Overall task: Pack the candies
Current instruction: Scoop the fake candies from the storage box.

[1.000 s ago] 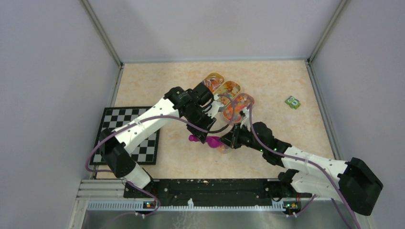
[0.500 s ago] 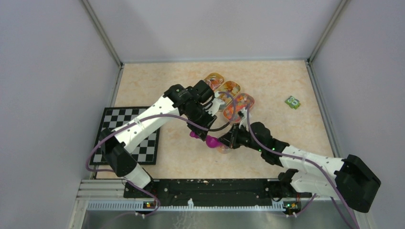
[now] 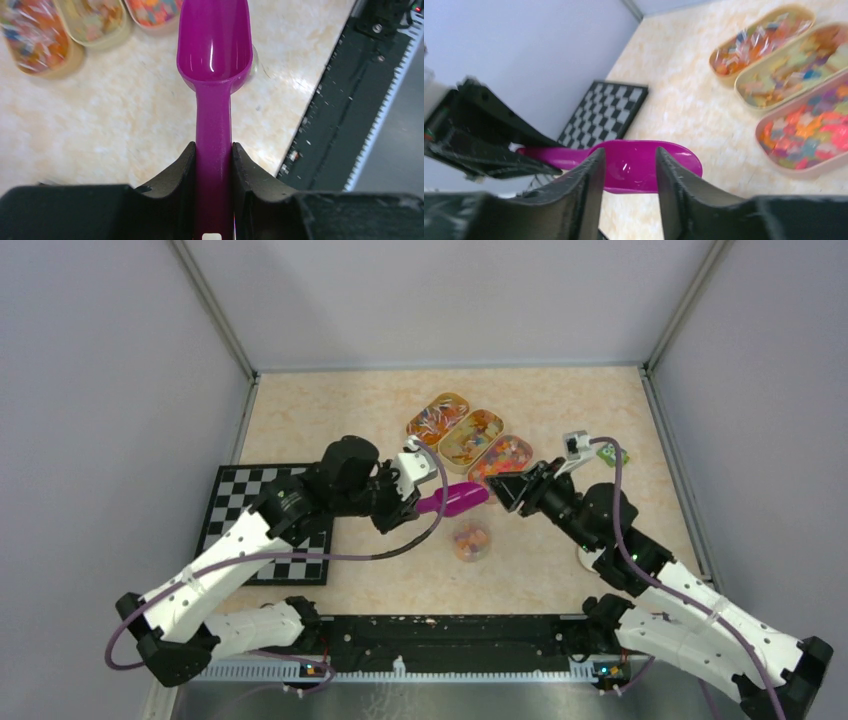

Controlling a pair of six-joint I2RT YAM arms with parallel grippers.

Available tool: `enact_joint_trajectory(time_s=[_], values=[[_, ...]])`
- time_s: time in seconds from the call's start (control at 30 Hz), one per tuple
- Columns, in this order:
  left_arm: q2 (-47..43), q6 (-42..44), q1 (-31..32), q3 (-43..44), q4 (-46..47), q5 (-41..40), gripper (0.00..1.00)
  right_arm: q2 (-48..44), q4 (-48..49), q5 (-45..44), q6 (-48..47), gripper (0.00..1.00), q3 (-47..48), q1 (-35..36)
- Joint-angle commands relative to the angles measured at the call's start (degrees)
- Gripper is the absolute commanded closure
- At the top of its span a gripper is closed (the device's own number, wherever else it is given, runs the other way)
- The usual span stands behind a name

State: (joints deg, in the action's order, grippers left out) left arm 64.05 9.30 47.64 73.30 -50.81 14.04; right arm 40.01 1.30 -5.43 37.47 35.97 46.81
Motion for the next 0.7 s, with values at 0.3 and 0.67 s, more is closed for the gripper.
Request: enact_joint_trajectory(time_s=[0.3,0.67], values=[[7.7,10.8,-9.9,-1.9,19.3,-10.8,1.00,20.7,5.0,8.8,-10.9,0.56,16.3,-23.5],[28.1,11.8,-15.8,10.7,20.8,-4.6,1.00,52.9,8.1,22.2,-14.1,0.69,31.1,-34.4]])
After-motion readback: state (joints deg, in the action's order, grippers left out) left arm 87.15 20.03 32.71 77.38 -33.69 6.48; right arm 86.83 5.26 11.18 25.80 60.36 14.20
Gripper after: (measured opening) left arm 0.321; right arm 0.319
